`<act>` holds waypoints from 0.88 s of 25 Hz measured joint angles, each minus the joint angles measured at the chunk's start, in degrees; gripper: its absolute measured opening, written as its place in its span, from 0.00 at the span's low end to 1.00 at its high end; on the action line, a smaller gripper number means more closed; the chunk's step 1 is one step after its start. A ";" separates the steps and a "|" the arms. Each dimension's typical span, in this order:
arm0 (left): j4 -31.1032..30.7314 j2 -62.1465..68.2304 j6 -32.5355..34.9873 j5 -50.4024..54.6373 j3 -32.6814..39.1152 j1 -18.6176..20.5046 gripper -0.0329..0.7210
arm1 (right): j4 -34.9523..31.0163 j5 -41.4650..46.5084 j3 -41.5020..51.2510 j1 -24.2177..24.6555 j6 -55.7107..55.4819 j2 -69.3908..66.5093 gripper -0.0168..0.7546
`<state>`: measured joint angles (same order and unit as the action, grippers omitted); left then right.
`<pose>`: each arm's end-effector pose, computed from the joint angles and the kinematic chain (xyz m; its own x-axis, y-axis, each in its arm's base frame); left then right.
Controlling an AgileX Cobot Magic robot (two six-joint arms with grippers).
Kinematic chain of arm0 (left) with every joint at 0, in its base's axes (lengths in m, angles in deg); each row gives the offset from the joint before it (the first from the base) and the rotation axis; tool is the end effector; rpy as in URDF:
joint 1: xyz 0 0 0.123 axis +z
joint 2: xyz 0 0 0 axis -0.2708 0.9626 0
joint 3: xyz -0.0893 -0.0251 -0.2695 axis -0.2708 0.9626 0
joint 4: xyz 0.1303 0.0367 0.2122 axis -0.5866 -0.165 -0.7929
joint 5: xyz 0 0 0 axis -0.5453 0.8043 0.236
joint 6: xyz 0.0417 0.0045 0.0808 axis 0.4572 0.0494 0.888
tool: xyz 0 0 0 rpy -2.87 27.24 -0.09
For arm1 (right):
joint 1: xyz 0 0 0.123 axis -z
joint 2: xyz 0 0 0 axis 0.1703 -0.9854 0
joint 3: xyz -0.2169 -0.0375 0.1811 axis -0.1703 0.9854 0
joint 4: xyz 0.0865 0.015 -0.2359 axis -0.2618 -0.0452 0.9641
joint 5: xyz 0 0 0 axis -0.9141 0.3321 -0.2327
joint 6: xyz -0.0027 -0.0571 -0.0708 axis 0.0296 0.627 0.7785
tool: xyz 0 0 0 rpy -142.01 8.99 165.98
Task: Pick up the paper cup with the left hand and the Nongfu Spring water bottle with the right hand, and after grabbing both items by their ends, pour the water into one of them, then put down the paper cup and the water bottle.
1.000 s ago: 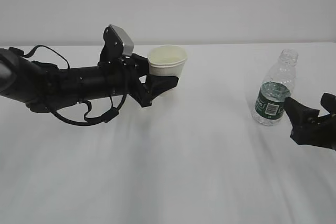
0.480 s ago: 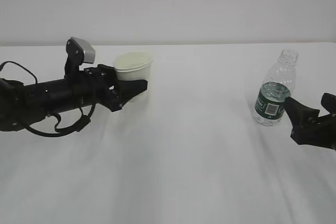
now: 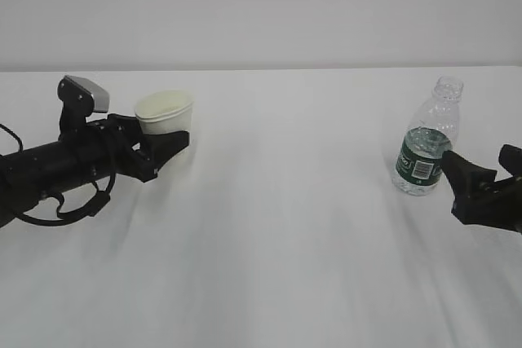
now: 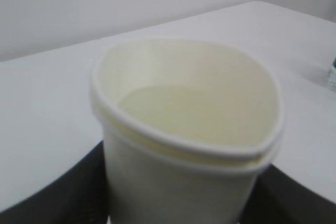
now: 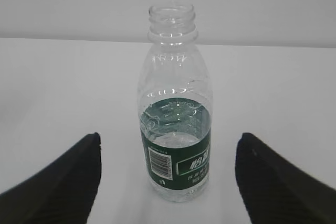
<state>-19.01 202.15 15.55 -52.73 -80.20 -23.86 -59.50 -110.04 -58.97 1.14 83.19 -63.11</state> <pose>0.3556 -0.1060 0.0945 -0.2103 0.0365 -0.9770 0.6943 0.7091 -0.1229 0.2182 0.0356 0.1389 -0.2204 -0.0549 -0.9739 -0.1801 0.9835 -0.0147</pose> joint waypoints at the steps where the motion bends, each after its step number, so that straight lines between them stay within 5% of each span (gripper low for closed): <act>1: 0.57 -0.08 0.37 0.00 0.70 0.00 0.66 | 0.00 0.00 0.00 0.00 0.00 0.00 0.79; 22: 13.90 -4.83 6.96 -0.19 10.97 0.00 0.64 | 0.00 0.00 0.00 0.00 -1.93 -0.58 0.79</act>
<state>-5.10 197.32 22.51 -52.92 -69.24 -23.86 -59.50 -110.04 -58.97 1.14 81.26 -63.70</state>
